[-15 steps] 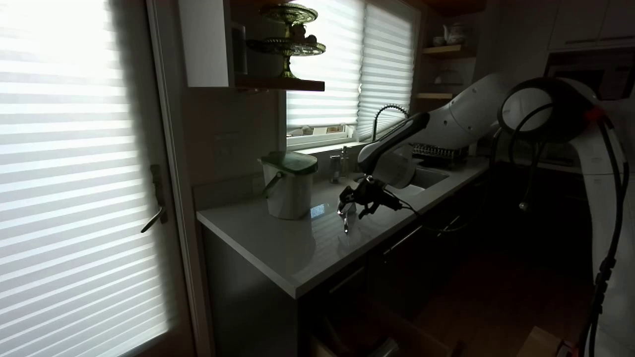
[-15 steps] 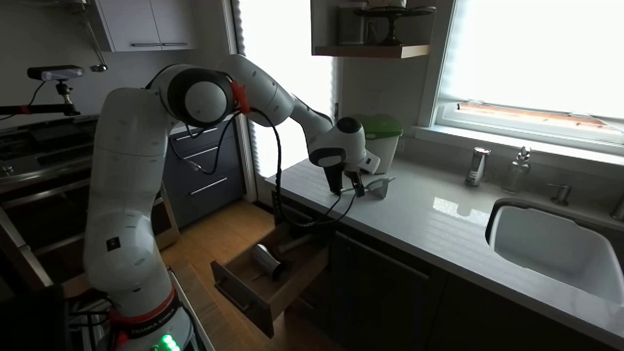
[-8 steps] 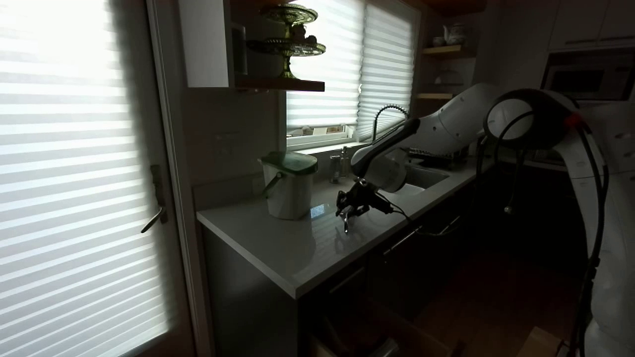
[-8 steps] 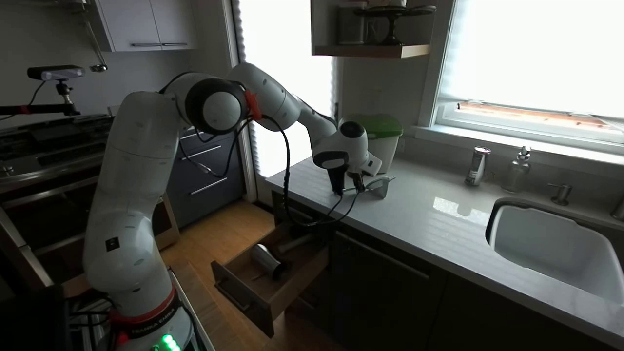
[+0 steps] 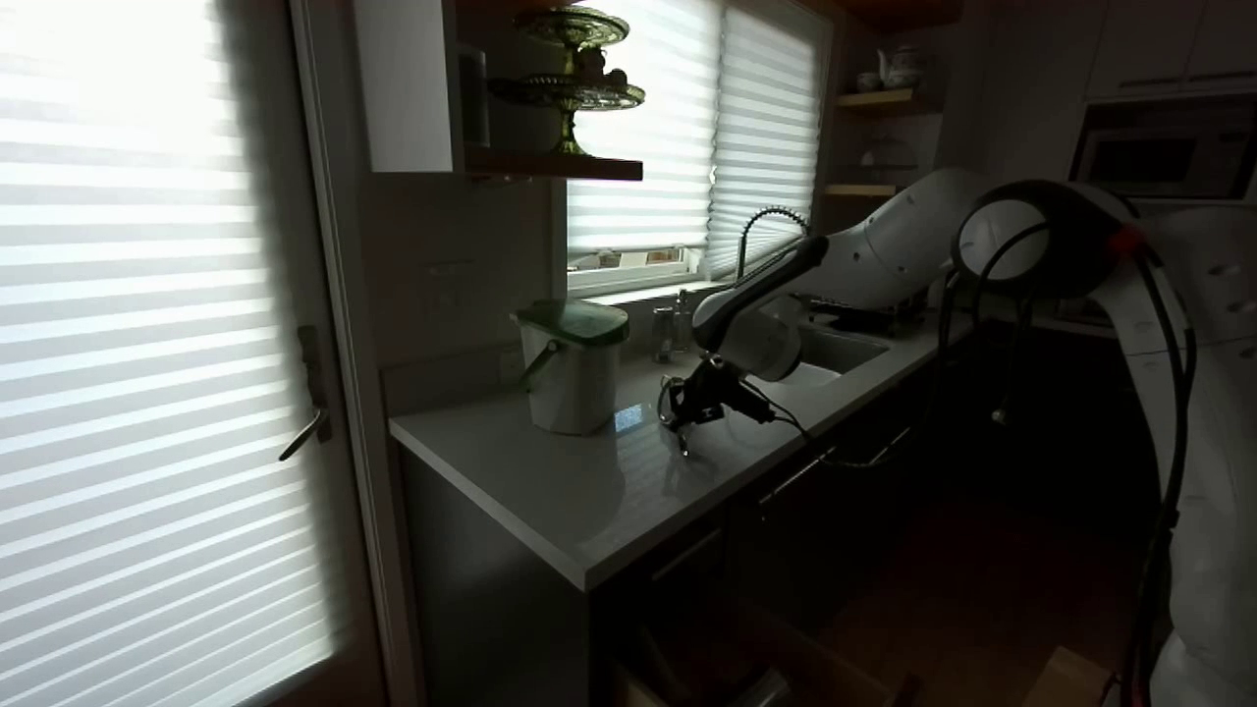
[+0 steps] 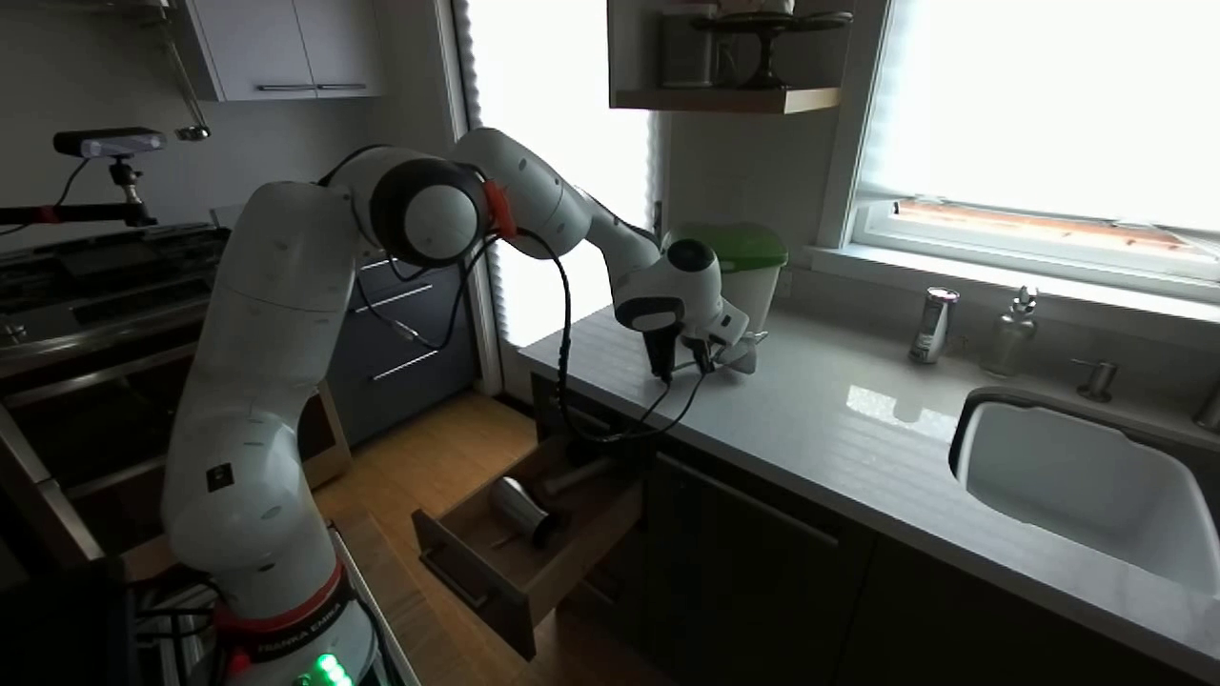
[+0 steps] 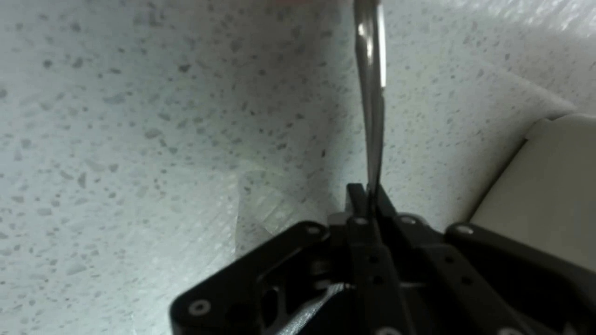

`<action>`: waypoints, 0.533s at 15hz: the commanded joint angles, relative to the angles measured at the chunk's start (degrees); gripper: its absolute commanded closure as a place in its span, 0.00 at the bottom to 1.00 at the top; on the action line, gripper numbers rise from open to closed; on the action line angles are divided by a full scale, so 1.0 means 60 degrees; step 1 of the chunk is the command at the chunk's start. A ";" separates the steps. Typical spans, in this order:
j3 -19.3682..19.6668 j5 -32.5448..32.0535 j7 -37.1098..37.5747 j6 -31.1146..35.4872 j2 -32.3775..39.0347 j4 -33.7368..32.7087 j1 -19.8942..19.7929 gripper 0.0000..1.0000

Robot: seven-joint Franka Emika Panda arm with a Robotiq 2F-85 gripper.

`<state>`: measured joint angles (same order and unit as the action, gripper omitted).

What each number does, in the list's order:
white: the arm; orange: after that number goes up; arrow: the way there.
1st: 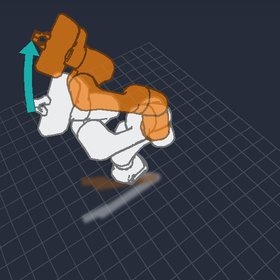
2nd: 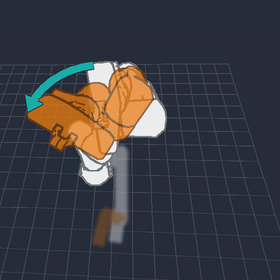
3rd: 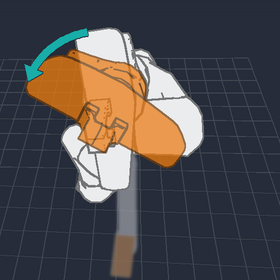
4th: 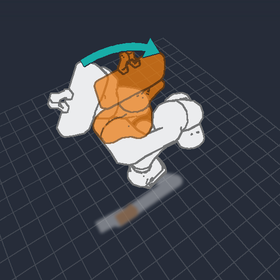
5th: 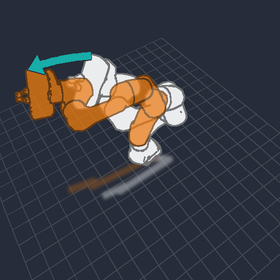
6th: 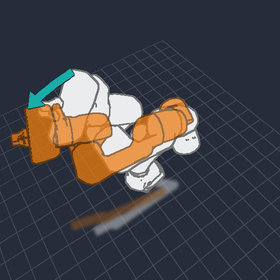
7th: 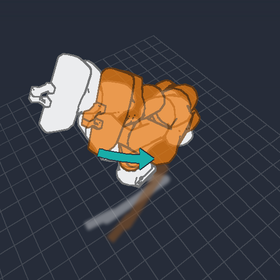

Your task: Put the silver strainer in the open drawer

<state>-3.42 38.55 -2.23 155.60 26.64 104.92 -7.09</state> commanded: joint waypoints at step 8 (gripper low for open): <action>0.0283 -0.0540 0.0029 -0.2264 -0.4273 0.4213 0.0164 0.99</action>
<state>-3.06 37.55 -1.42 146.65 11.37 119.17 -6.91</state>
